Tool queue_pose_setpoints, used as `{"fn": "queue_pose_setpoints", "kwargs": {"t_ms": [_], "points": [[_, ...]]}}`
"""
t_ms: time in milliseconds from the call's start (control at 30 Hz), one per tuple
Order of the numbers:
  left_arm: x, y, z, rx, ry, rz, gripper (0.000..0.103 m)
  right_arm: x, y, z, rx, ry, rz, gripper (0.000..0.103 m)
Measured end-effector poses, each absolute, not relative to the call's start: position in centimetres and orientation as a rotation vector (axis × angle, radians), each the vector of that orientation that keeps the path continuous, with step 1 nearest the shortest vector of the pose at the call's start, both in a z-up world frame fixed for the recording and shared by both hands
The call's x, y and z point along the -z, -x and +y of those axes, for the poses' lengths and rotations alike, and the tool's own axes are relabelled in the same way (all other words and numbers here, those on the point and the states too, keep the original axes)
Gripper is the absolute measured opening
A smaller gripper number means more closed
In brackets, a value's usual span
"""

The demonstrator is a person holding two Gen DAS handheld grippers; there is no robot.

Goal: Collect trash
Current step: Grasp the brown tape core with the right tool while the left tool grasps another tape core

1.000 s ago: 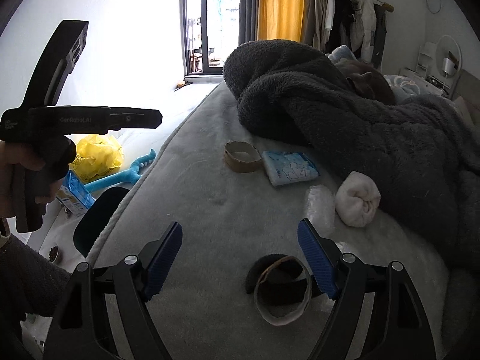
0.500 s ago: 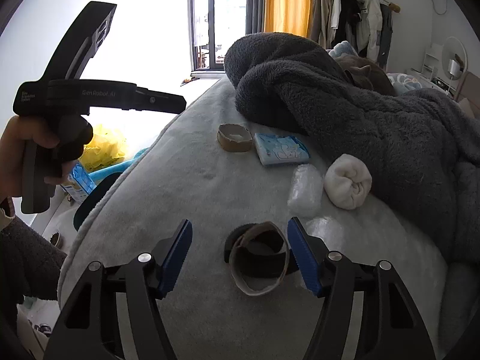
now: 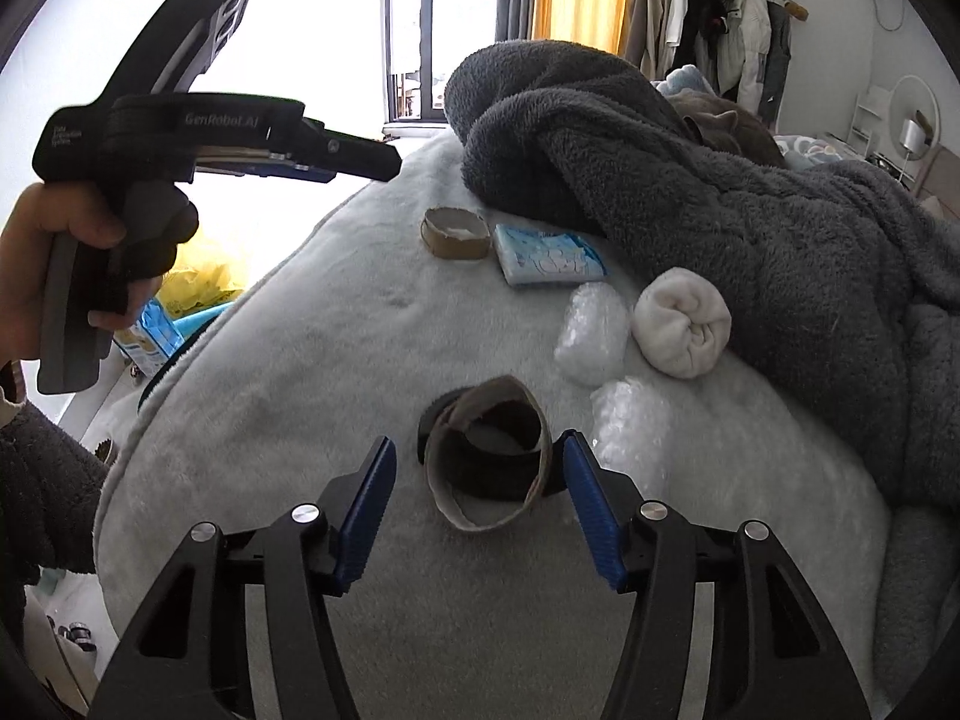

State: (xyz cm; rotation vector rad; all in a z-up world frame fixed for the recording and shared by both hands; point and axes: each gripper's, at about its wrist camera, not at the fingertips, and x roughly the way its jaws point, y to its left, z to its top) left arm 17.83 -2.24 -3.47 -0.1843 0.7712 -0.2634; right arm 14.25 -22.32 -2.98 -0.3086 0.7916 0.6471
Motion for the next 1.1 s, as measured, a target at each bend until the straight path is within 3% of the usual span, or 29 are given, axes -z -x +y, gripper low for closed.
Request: {"fn": "queue_pose_setpoints", "kwargs": {"t_ms": [267, 700, 1100], "points": [[3.7, -18.0, -3.7, 0.289, 0.191, 0.762, 0.086, 3.4, -14.2, -22.8, -0.629, 0.328, 0.796, 0.042], [4.2, -18.1, -6.5, 0.341, 0.16, 0.766, 0.086, 1.8, -14.2, -25.9, -0.66, 0.175, 0.766, 0.042], [6.7, -17.4, -10.8, 0.511, 0.068, 0.893, 0.058, 1.0, -14.7, -30.2, -0.618, 0.046, 0.749, 0.042]]}}
